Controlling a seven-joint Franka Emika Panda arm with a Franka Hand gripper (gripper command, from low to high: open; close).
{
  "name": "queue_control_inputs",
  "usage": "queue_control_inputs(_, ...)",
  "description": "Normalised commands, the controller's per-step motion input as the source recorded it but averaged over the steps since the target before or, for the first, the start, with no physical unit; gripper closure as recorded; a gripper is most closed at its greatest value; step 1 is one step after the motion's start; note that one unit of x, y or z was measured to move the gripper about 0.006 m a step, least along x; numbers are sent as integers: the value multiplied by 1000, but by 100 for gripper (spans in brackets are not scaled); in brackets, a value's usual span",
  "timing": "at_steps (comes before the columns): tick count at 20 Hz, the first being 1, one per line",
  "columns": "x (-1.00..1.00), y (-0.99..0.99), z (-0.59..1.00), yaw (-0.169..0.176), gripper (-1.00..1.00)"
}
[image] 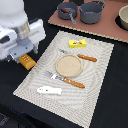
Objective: Interact with the objects in diverse but meaningful ways.
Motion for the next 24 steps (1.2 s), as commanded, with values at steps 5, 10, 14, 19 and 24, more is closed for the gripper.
queue_control_inputs(5, 770, -416, 623, 9, -100)
queue_control_inputs(10, 832, -459, 555, 0, -100)
queue_control_inputs(14, 873, -464, 564, 0, -100)
queue_control_inputs(19, 866, -478, 530, 0, -100)
queue_control_inputs(24, 683, -347, 522, 0, -100)
